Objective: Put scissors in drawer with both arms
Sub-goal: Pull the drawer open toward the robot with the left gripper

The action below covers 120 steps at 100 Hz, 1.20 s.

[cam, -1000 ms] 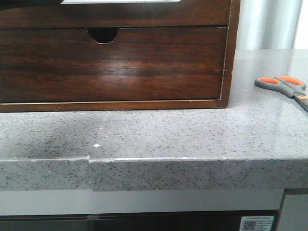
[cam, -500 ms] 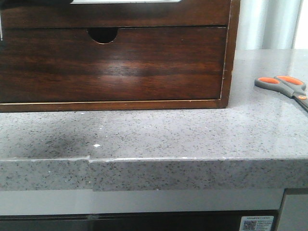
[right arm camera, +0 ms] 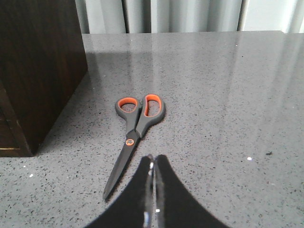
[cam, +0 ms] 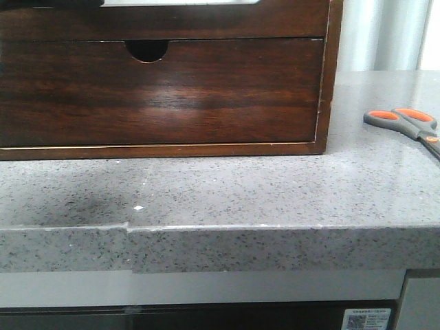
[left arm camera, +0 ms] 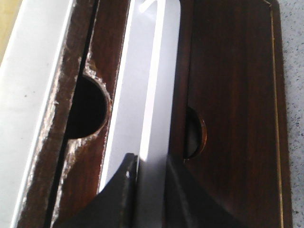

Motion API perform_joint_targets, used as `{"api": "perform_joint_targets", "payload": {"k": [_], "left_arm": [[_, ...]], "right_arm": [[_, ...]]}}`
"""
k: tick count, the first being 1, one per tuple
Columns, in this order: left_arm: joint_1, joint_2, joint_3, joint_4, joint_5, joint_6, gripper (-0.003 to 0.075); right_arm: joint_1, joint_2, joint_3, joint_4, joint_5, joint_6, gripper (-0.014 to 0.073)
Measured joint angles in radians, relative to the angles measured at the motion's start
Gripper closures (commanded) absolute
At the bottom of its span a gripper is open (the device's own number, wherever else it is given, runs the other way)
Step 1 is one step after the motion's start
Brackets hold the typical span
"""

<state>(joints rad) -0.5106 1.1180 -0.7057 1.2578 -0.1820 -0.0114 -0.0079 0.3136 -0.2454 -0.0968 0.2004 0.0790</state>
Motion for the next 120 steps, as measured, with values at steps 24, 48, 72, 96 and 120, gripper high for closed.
{"api": "perform_joint_targets", "payload": {"k": [24, 48, 72, 96, 120], "left_arm": [[-0.004, 0.000, 0.000, 0.000, 0.002, 0.000, 0.0742], [-0.004, -0.027, 0.024, 0.000, 0.000, 0.000, 0.0742], [-0.004, -0.090, 0.080, 0.002, -0.046, 0.004, 0.0742], [-0.004, -0.156, 0.138, 0.002, -0.093, 0.011, 0.0742], [-0.004, -0.215, 0.180, 0.005, -0.148, 0.017, 0.0742]], "right_arm": [[0.000, 0.000, 0.000, 0.000, 0.002, 0.000, 0.0655], [0.000, 0.000, 0.000, 0.000, 0.002, 0.000, 0.0655], [0.000, 0.000, 0.000, 0.002, 0.002, 0.002, 0.0655], [0.000, 0.000, 0.000, 0.002, 0.002, 0.002, 0.0655], [0.000, 0.000, 0.000, 0.002, 0.002, 0.002, 0.0655]]}}
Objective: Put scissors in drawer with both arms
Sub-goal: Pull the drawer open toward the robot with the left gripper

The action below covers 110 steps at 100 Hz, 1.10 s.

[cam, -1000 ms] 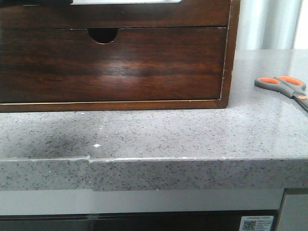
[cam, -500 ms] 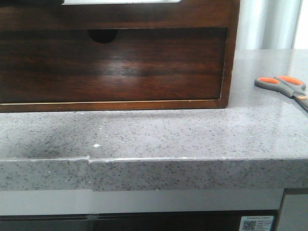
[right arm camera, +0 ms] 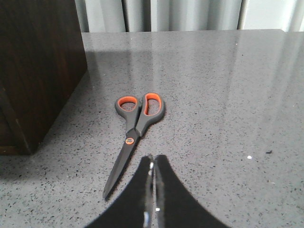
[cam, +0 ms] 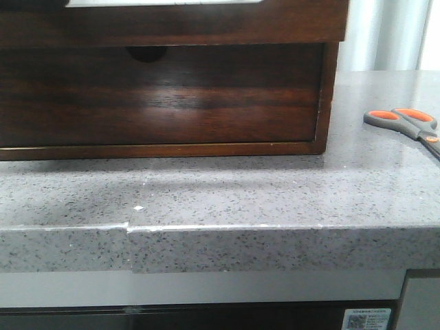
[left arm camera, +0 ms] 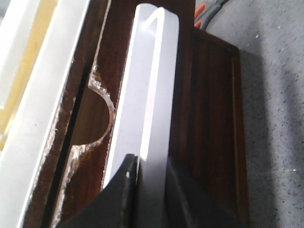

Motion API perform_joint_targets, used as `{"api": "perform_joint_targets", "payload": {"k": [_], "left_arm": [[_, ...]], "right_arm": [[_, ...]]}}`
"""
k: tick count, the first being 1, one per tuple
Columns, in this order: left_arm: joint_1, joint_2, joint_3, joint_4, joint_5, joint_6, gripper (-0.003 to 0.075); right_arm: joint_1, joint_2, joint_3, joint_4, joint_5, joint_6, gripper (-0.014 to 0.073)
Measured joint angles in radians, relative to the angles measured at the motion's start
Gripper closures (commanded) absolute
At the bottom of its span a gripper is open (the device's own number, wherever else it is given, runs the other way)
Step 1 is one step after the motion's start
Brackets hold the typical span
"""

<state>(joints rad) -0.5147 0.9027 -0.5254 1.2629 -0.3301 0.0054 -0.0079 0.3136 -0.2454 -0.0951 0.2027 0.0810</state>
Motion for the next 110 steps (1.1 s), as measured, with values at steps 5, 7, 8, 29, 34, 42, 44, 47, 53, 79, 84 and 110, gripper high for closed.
{"api": "perform_joint_targets", "payload": {"k": [5, 7, 8, 29, 34, 42, 44, 47, 53, 79, 84, 110], "left_arm": [[0.000, -0.010, 0.004, 0.001, -0.014, -0.005, 0.0742], [0.000, -0.013, 0.004, 0.005, -0.020, -0.005, 0.0742], [0.000, -0.013, 0.006, 0.005, -0.022, -0.005, 0.0742], [0.000, -0.036, 0.016, 0.017, -0.062, -0.005, 0.0742], [0.000, -0.039, 0.018, 0.017, -0.065, -0.005, 0.0742], [0.000, -0.039, 0.020, 0.017, -0.070, -0.005, 0.0742], [0.000, -0.039, 0.020, 0.017, -0.070, -0.005, 0.0742], [0.000, -0.039, 0.020, 0.017, -0.070, -0.005, 0.0742], [0.000, -0.040, 0.022, 0.017, -0.073, -0.005, 0.0742], [0.004, -0.045, 0.043, 0.017, -0.111, -0.005, 0.0742], [0.004, -0.047, 0.048, 0.017, -0.115, -0.005, 0.0742], [0.006, -0.114, 0.094, 0.019, -0.157, -0.005, 0.0742]], "right_arm": [[0.000, 0.000, 0.000, 0.000, 0.000, 0.000, 0.0655], [0.000, 0.000, 0.000, 0.000, 0.000, 0.000, 0.0655], [0.000, 0.000, 0.000, 0.000, 0.000, 0.000, 0.0655], [0.000, 0.000, 0.000, 0.000, 0.000, 0.000, 0.0655], [0.000, 0.000, 0.000, 0.000, 0.000, 0.000, 0.0655], [0.000, 0.000, 0.000, 0.000, 0.000, 0.000, 0.0655], [0.000, 0.000, 0.000, 0.000, 0.000, 0.000, 0.0655], [0.000, 0.000, 0.000, 0.000, 0.000, 0.000, 0.0655], [0.000, 0.000, 0.000, 0.000, 0.001, 0.000, 0.0655], [0.000, 0.000, 0.000, 0.000, 0.001, -0.002, 0.0655], [0.000, 0.000, 0.000, 0.000, 0.001, -0.002, 0.0655], [0.000, 0.000, 0.000, 0.000, 0.002, -0.002, 0.0655]]}}
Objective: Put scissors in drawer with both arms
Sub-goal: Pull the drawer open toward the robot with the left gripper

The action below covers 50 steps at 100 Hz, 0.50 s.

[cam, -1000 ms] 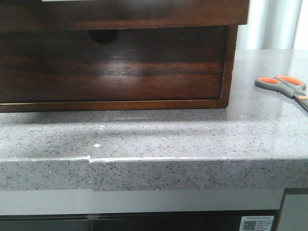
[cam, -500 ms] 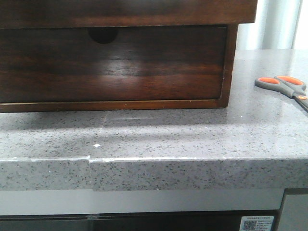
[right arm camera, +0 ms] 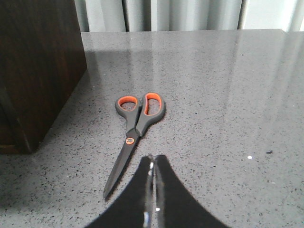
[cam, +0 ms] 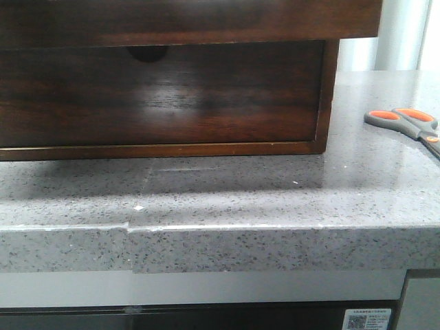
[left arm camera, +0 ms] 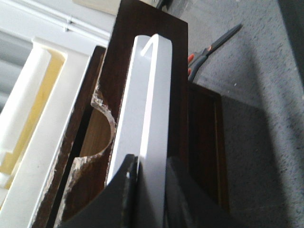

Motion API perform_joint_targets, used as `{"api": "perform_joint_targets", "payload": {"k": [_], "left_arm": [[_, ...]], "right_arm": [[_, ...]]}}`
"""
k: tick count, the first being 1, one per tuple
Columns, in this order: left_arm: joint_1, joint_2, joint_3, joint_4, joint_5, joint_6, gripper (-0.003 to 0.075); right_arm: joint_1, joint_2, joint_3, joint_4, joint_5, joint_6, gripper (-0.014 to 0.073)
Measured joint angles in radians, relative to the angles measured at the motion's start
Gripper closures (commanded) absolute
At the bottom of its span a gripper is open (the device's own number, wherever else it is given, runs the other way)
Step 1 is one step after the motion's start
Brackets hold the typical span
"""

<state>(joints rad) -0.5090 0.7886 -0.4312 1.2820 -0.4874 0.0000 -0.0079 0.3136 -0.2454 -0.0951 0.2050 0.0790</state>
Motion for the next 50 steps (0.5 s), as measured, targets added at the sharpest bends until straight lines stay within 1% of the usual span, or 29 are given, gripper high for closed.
{"api": "perform_joint_targets", "payload": {"k": [15, 41, 50], "left_arm": [[0.000, -0.049, 0.021, 0.020, -0.027, 0.000, 0.0742], [-0.002, -0.056, 0.025, 0.022, -0.032, 0.000, 0.0738], [-0.002, -0.056, 0.025, 0.022, -0.032, 0.000, 0.0688]], "right_arm": [[0.000, 0.000, 0.000, 0.000, 0.000, 0.000, 0.0655], [0.000, 0.000, 0.000, 0.000, 0.000, 0.000, 0.0655], [0.000, 0.000, 0.000, 0.000, 0.000, 0.000, 0.0655]]}}
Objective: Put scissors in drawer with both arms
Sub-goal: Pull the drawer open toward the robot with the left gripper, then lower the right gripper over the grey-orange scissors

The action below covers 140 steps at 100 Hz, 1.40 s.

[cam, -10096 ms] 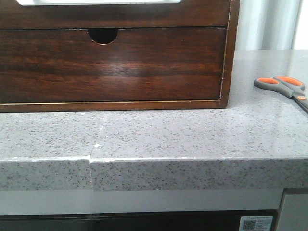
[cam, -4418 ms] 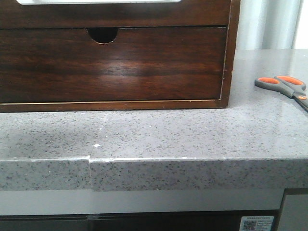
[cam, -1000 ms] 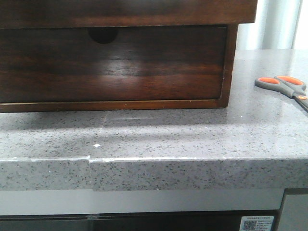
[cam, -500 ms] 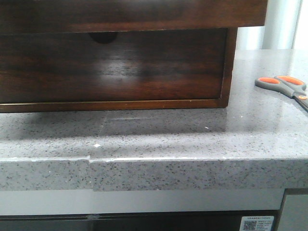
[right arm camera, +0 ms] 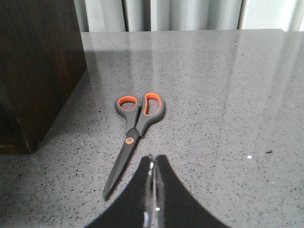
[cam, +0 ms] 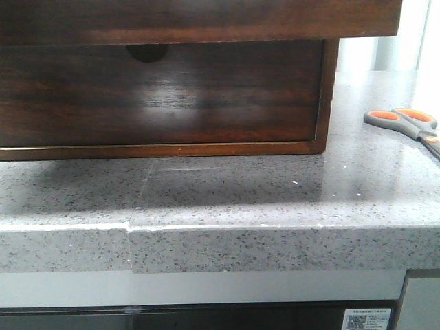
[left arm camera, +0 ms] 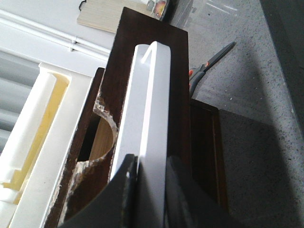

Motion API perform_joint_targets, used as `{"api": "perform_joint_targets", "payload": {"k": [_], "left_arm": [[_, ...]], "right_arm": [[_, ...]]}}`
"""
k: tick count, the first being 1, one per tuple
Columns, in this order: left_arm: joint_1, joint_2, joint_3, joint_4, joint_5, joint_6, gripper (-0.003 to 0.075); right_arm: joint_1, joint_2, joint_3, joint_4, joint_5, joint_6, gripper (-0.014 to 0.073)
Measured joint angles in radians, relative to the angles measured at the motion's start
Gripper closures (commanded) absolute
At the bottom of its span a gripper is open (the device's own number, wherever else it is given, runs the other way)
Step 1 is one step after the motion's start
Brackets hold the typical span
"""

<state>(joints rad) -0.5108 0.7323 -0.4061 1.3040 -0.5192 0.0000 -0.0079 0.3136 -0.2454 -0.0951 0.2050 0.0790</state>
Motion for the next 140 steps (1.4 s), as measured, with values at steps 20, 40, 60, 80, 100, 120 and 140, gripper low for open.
{"api": "perform_joint_targets", "payload": {"k": [20, 40, 60, 80, 100, 120, 140], "left_arm": [[0.000, -0.002, 0.000, 0.000, -0.020, -0.022, 0.0483], [-0.004, -0.008, -0.002, -0.019, -0.058, -0.029, 0.0468], [-0.004, -0.008, -0.002, -0.019, -0.081, -0.029, 0.0469], [-0.004, -0.031, -0.002, -0.118, -0.098, -0.029, 0.0470], [-0.004, -0.121, -0.002, -0.180, -0.092, -0.029, 0.0481], [-0.004, -0.255, -0.002, -0.257, -0.014, -0.029, 0.0481], [-0.004, -0.382, -0.002, -0.324, 0.133, -0.070, 0.0481]], "right_arm": [[0.000, 0.000, 0.000, 0.000, 0.000, 0.002, 0.0655], [0.000, 0.000, 0.000, 0.000, 0.000, 0.002, 0.0655], [0.000, 0.000, 0.000, 0.000, 0.000, 0.002, 0.0655], [0.000, 0.000, 0.000, 0.000, 0.002, 0.002, 0.0655], [0.000, 0.000, 0.000, 0.000, 0.002, 0.002, 0.0655], [0.000, 0.000, 0.000, 0.000, -0.045, 0.000, 0.0655], [0.000, 0.051, -0.061, 0.000, -0.028, 0.000, 0.0654]]}}
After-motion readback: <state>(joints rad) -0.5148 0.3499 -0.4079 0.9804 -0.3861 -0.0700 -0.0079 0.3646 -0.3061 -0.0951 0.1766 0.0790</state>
